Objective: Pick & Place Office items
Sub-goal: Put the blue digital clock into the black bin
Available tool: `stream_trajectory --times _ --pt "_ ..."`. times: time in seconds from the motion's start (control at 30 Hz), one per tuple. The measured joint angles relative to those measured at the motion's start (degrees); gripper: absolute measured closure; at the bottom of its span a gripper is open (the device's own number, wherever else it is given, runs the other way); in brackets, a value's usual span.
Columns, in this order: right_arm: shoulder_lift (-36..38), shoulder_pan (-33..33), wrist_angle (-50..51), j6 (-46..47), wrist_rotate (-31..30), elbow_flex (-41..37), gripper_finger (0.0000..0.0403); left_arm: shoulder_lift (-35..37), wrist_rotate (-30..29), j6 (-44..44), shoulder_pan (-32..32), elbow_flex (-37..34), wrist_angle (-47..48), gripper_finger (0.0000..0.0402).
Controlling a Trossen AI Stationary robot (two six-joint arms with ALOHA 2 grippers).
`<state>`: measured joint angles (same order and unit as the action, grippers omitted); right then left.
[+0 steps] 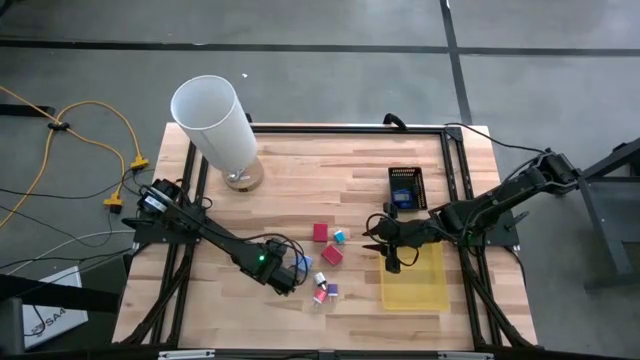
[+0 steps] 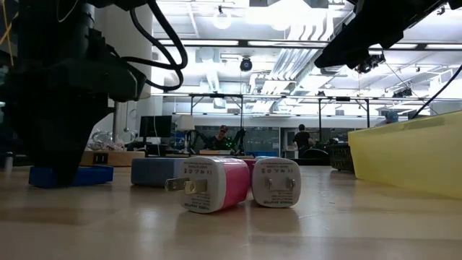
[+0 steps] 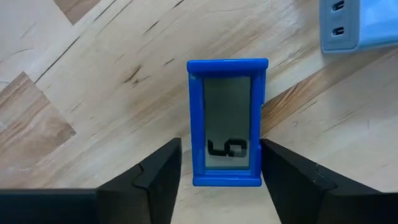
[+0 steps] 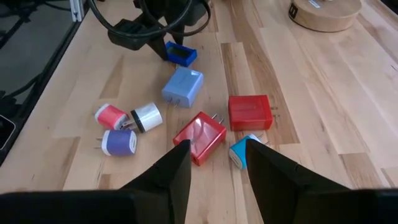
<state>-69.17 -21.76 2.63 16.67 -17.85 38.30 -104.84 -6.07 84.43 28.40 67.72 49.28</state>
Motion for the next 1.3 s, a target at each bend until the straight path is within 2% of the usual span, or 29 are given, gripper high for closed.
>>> stream_trajectory --times 0.23,0.67,0.87,1.13,1.3 --pt "0.0 0.0 0.0 0.0 0.0 0.0 0.0263 0.0 1.0 0.1 0.0 0.0 0.0 0.0254" --pt "0.0 0.0 -0.1 0.0 0.0 0.0 0.0263 0.0 -0.1 -1.5 0.0 0.0 0.0 0.0247" --pt "0.0 0.0 -0.1 0.0 0.0 0.0 0.0263 1.5 -7.1 -6.3 -0.8 0.0 0.0 0.0246" --pt "0.0 0.0 -0.1 0.0 0.0 0.0 0.0263 6.5 -21.4 -15.8 -3.6 0.0 -0.5 0.0246" --pt "0.0 0.0 -0.1 0.0 0.0 0.0 0.0263 10.0 -27.9 -21.5 -4.7 0.0 -3.2 0.0246"
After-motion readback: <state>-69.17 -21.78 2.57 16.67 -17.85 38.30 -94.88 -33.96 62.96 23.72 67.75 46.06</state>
